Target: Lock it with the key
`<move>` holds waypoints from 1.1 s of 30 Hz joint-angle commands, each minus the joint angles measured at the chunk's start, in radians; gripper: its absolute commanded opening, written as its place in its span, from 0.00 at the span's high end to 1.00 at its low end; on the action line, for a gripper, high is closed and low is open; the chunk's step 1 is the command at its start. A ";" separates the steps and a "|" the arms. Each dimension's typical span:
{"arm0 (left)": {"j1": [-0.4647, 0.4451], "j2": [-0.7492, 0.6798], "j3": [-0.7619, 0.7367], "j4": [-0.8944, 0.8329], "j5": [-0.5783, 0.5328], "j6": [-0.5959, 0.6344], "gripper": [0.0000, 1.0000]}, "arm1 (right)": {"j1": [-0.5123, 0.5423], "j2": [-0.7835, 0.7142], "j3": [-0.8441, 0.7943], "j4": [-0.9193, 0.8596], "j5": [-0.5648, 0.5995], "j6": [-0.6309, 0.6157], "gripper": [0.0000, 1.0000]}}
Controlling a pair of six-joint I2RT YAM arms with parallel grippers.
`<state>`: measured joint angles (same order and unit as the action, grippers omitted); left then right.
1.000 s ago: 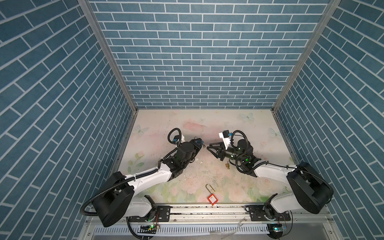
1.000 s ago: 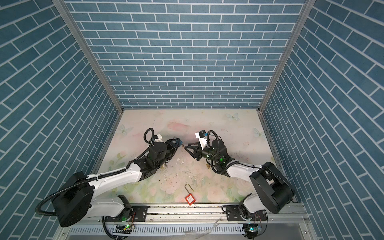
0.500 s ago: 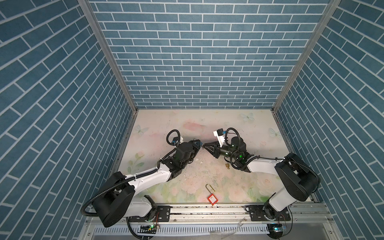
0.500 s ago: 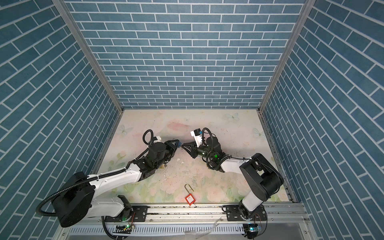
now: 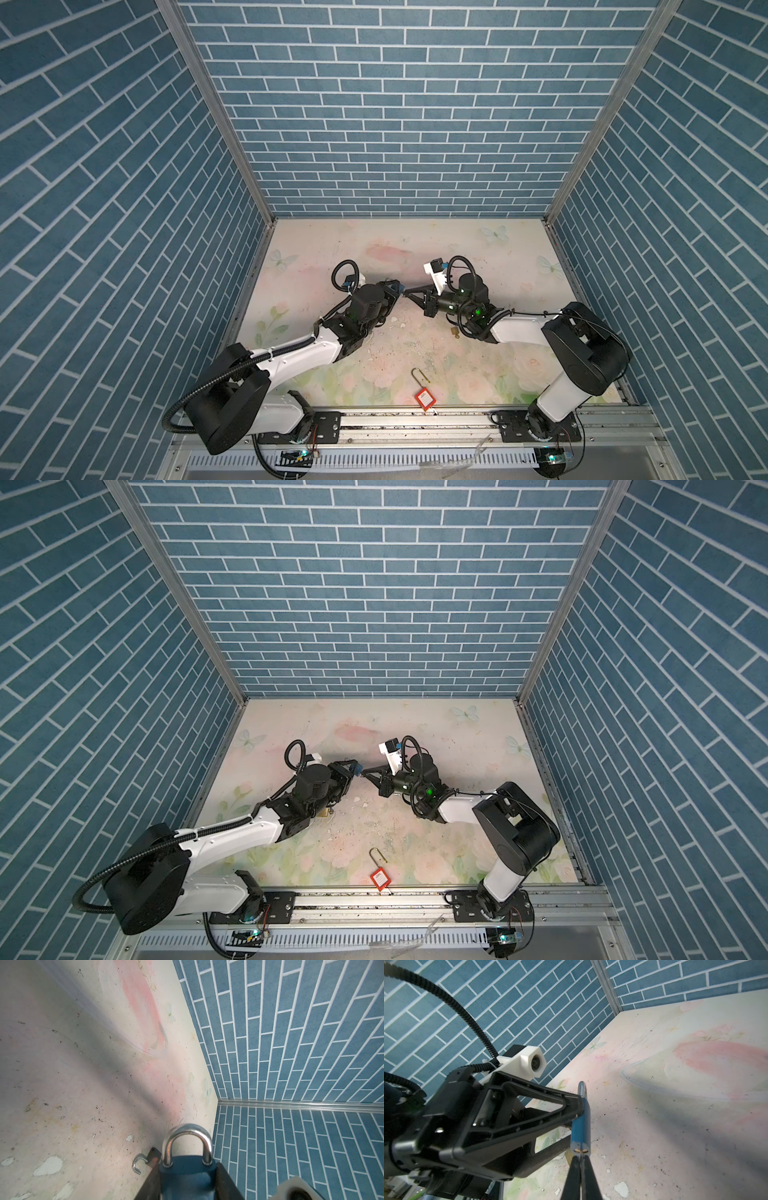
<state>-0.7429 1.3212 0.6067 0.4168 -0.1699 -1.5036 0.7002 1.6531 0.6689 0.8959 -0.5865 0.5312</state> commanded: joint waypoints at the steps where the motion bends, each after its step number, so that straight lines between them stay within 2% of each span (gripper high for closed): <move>1: 0.007 0.001 0.005 0.034 0.000 -0.010 1.00 | 0.004 0.017 0.026 0.020 -0.013 0.016 1.00; 8: 0.040 0.012 0.018 0.022 0.017 -0.003 1.00 | 0.004 0.012 0.010 0.022 -0.014 0.016 1.00; 16: 0.228 -0.087 -0.007 -0.028 -0.044 0.021 1.00 | -0.004 -0.060 -0.083 0.012 0.016 0.015 1.00; 19: 0.264 -0.122 0.005 -0.080 -0.063 0.055 1.00 | -0.014 -0.091 -0.109 0.005 0.025 0.023 1.00; 21: 0.267 -0.123 0.036 -0.141 -0.066 0.117 1.00 | -0.021 -0.110 -0.120 -0.004 0.035 0.028 1.00; 24: 0.266 -0.066 0.155 -0.343 -0.038 0.273 1.00 | -0.028 -0.134 -0.104 -0.073 0.059 0.022 1.00; 27: 0.264 0.063 0.322 -0.595 -0.017 0.450 1.00 | -0.027 -0.143 -0.064 -0.182 0.084 0.003 1.00; 29: 0.259 0.162 0.402 -0.701 0.006 0.548 1.00 | -0.028 -0.144 -0.043 -0.244 0.101 -0.009 1.00; 33: 0.236 0.299 0.459 -0.760 0.046 0.669 1.00 | -0.028 -0.131 -0.028 -0.294 0.118 -0.016 1.00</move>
<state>-0.4900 1.5600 1.0454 -0.1684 -0.1463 -1.0023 0.6750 1.5284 0.6174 0.6777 -0.4999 0.5385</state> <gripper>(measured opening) 0.398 0.045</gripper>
